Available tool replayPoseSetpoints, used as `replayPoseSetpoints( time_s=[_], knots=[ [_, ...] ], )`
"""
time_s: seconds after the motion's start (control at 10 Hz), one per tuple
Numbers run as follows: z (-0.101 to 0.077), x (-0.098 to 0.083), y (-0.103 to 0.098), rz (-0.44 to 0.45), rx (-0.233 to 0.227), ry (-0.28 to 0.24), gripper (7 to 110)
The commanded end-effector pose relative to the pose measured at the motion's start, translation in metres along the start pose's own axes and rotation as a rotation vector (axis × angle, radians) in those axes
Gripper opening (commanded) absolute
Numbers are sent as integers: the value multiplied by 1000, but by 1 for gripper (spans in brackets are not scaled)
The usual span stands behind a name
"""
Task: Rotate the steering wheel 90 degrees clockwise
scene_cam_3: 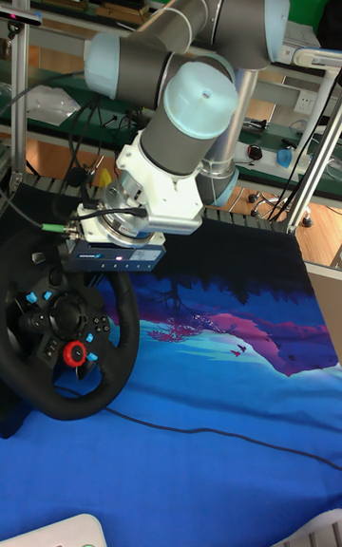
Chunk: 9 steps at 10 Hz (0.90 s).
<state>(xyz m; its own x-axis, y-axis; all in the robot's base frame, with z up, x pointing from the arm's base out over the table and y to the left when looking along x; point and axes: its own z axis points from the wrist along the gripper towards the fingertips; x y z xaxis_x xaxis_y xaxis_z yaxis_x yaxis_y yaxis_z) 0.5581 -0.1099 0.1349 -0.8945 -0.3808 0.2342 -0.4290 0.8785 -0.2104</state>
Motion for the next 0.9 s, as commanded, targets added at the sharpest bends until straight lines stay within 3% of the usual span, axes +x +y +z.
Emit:
replayPoseSetpoints(
  time_s=[0.0, 0.2, 0.6, 0.7, 0.8],
  knots=[
    [5, -25, 6, 18, -15, -79, 7],
    [13, -31, 4, 14, -12, -100, 7],
    [9, -40, 13, 4, -43, -136, 7],
    [7, -46, 13, -8, -37, -161, 7],
    [6, -53, 6, -19, -2, -189, 7]
  ],
)
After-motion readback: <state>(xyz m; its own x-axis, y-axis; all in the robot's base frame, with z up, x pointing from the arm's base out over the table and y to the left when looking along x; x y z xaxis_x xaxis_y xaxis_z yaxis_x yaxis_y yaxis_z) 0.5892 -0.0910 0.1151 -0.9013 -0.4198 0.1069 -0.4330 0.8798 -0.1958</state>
